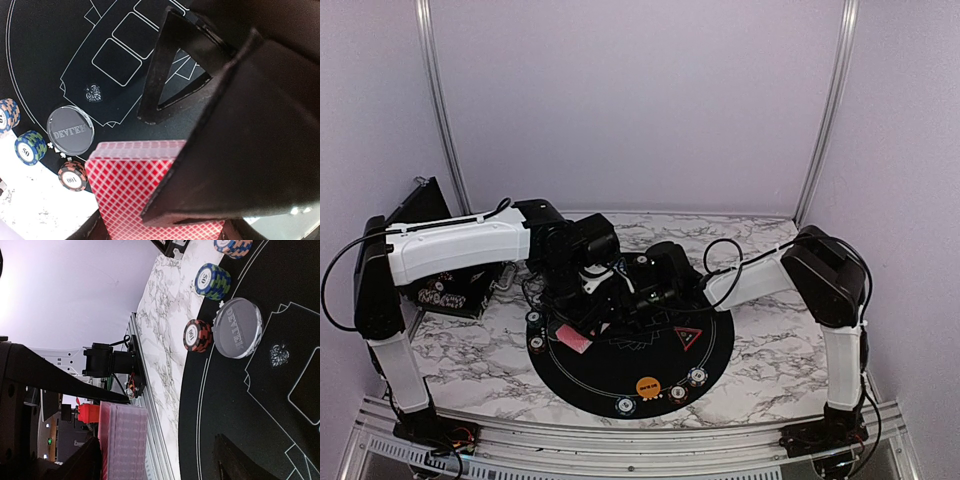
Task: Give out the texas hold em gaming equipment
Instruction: Pick up the poker card from the face-down deck piles.
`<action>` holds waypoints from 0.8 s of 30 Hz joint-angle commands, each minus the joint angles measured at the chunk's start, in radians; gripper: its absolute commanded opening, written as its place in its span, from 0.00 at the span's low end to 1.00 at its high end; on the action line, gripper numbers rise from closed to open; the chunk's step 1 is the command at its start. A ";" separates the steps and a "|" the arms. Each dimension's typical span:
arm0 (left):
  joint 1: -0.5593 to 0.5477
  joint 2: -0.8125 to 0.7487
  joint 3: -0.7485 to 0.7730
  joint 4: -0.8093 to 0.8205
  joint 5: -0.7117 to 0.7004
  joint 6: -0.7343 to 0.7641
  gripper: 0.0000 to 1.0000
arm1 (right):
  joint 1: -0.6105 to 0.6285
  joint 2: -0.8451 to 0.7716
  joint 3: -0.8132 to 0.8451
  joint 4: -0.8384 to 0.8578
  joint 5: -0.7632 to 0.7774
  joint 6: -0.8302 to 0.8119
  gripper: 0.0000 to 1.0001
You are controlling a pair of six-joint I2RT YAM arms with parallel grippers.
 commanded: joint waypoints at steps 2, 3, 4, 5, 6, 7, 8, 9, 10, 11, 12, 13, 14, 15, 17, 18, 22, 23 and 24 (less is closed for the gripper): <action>-0.004 -0.012 0.031 -0.024 -0.012 -0.002 0.52 | -0.012 -0.016 0.009 -0.074 0.048 -0.045 0.73; -0.004 -0.012 0.030 -0.025 -0.013 -0.002 0.52 | -0.014 -0.018 0.006 -0.075 0.050 -0.045 0.73; -0.004 -0.014 0.029 -0.025 -0.013 -0.003 0.52 | -0.016 -0.020 0.003 -0.074 0.051 -0.045 0.73; -0.004 -0.015 0.028 -0.024 -0.014 -0.003 0.52 | -0.020 -0.022 0.000 -0.075 0.051 -0.046 0.73; -0.004 -0.017 0.026 -0.024 -0.016 -0.003 0.53 | -0.021 -0.024 -0.002 -0.072 0.051 -0.046 0.72; -0.004 -0.018 0.024 -0.024 -0.018 -0.003 0.53 | -0.022 -0.027 -0.004 -0.072 0.053 -0.046 0.72; -0.004 -0.018 0.024 -0.025 -0.017 -0.003 0.53 | -0.024 -0.028 -0.006 -0.072 0.053 -0.045 0.72; -0.004 -0.018 0.023 -0.025 -0.018 -0.003 0.53 | -0.025 -0.030 -0.007 -0.073 0.053 -0.045 0.72; -0.004 -0.020 0.022 -0.025 -0.018 -0.003 0.53 | -0.027 -0.033 -0.010 -0.073 0.054 -0.045 0.72; -0.004 -0.020 0.020 -0.025 -0.018 -0.003 0.53 | -0.029 -0.035 -0.011 -0.071 0.054 -0.045 0.72; -0.004 -0.020 0.019 -0.024 -0.018 -0.003 0.53 | -0.030 -0.037 -0.014 -0.072 0.054 -0.045 0.72; -0.004 -0.019 0.018 -0.025 -0.019 -0.003 0.53 | -0.033 -0.038 -0.016 -0.071 0.054 -0.046 0.72; -0.004 -0.020 0.018 -0.025 -0.018 -0.003 0.53 | -0.035 -0.039 -0.018 -0.070 0.055 -0.046 0.72; -0.004 -0.020 0.018 -0.024 -0.018 -0.003 0.53 | -0.036 -0.042 -0.021 -0.069 0.056 -0.045 0.72; -0.004 -0.018 0.018 -0.024 -0.019 -0.004 0.53 | -0.037 -0.043 -0.022 -0.068 0.055 -0.045 0.72; -0.004 -0.018 0.018 -0.024 -0.019 -0.003 0.53 | -0.038 -0.044 -0.022 -0.068 0.054 -0.046 0.71; -0.004 -0.017 0.017 -0.024 -0.019 -0.005 0.53 | -0.041 -0.049 -0.026 -0.066 0.055 -0.042 0.71; -0.004 -0.017 0.015 -0.024 -0.021 -0.004 0.53 | -0.042 -0.050 -0.027 -0.063 0.053 -0.042 0.71; -0.004 -0.016 0.014 -0.024 -0.022 -0.003 0.53 | -0.042 -0.052 -0.027 -0.062 0.054 -0.042 0.71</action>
